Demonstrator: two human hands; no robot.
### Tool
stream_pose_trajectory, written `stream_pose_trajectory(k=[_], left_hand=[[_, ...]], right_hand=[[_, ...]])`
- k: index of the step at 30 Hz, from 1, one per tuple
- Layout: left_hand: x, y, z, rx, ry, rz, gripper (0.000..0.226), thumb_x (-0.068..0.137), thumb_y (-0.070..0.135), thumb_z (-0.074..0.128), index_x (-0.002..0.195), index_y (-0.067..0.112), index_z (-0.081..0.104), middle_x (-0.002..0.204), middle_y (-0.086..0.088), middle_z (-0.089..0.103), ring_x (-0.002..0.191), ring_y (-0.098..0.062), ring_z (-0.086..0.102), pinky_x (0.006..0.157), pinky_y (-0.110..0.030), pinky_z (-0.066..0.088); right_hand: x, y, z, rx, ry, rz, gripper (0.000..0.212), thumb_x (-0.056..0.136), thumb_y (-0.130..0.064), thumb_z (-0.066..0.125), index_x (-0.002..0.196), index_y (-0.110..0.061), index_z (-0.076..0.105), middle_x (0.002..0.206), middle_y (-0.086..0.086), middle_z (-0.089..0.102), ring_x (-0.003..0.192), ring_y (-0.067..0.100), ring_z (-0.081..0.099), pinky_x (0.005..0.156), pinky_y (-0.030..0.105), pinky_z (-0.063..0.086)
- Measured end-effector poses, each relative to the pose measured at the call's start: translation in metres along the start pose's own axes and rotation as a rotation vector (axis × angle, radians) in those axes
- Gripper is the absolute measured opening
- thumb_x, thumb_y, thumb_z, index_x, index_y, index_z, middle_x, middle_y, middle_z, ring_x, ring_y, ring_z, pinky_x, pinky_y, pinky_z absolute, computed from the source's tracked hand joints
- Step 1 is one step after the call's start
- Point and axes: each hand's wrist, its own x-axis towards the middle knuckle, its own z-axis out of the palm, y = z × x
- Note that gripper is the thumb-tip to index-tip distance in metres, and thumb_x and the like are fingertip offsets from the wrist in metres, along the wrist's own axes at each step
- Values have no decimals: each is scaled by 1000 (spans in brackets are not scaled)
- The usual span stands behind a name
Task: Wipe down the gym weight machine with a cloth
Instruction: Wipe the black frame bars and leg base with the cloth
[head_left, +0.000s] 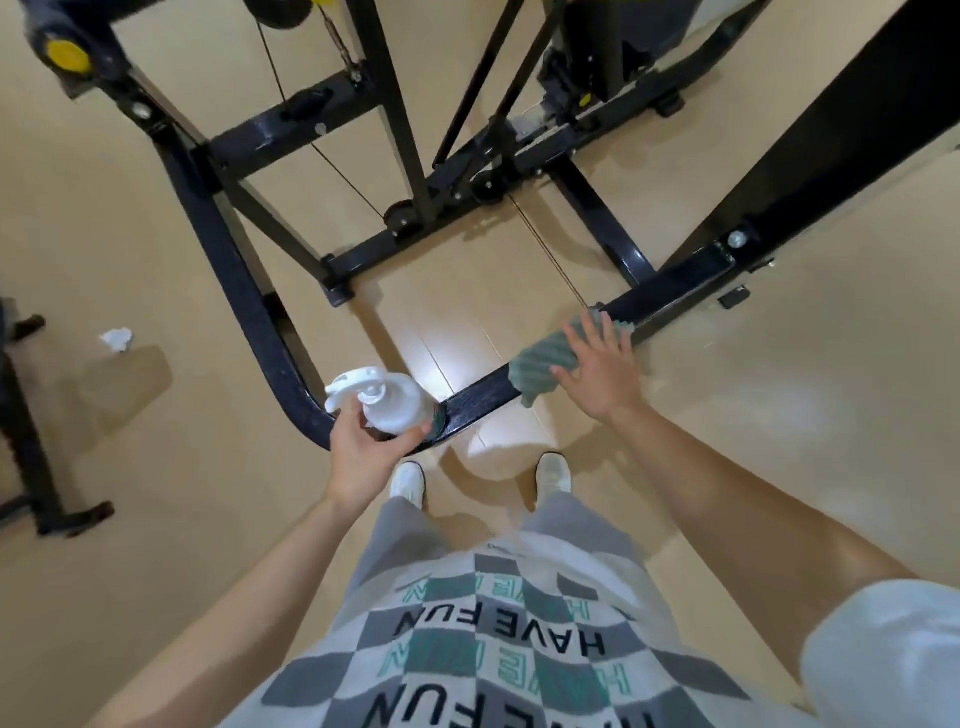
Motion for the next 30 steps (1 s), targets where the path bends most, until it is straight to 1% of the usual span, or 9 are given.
stream_pose_trajectory(k=[4,7,10,13,16,21,24,27,30], left_hand=[[-21,4,17,-26,102,-14,32,75,8,88,96,21,68,91,-3,75,86,-21,72,75,-35,58],[-32,2,27,-60,194,-29,32,76,8,88,94,29,70,89,2,75,83,-16,70,75,-33,57],[-36,4,34,-62,265,-28,53,78,5,86,92,52,67,90,17,72,86,-8,69,78,-26,57],[-33,-2,34,-64,329,-41,62,78,5,85,93,61,62,92,24,71,91,-7,69,82,-27,56],[-30,-8,27,-73,373,-65,55,77,7,86,97,52,62,95,16,72,96,-12,70,84,-30,56],[-24,-12,20,-97,398,-88,51,76,2,86,97,38,57,94,15,67,85,7,66,77,-14,52],[-26,-20,14,-104,397,-99,50,72,17,89,108,34,60,107,3,69,103,-10,68,90,-32,55],[-27,-30,10,-88,369,-101,55,68,27,88,116,17,62,113,-9,69,108,-26,67,93,-51,55],[-34,-35,9,-83,372,-84,57,68,22,88,117,13,61,114,-11,67,108,-29,66,94,-55,53]], right_hand=[[-14,-11,6,-2,71,-56,60,104,-50,40,158,-27,27,168,8,13,154,37,6,122,55,9],[-23,-28,14,30,57,-166,60,100,-45,52,154,-26,37,166,8,23,150,40,18,117,59,20],[-27,-53,20,53,31,-280,59,98,-44,56,152,-23,43,164,8,29,151,39,18,118,58,19],[-25,-81,26,-26,-14,-424,56,101,-46,49,152,-26,41,164,6,29,153,35,12,122,56,8],[-19,-99,30,-53,-81,-527,54,103,-43,48,154,-28,38,163,6,30,153,34,11,123,55,1],[-4,-77,18,-68,-101,-548,57,98,-42,57,151,-30,39,152,2,43,149,27,24,123,51,6],[6,-55,9,-62,-37,-509,57,90,-46,65,142,-29,48,138,-2,52,138,25,38,121,49,12],[11,-45,5,-52,6,-484,57,85,-45,72,136,-28,54,131,-1,57,131,25,44,119,49,16],[6,-54,8,-43,0,-436,57,83,-40,75,135,-27,56,134,2,56,135,29,40,120,52,13]])
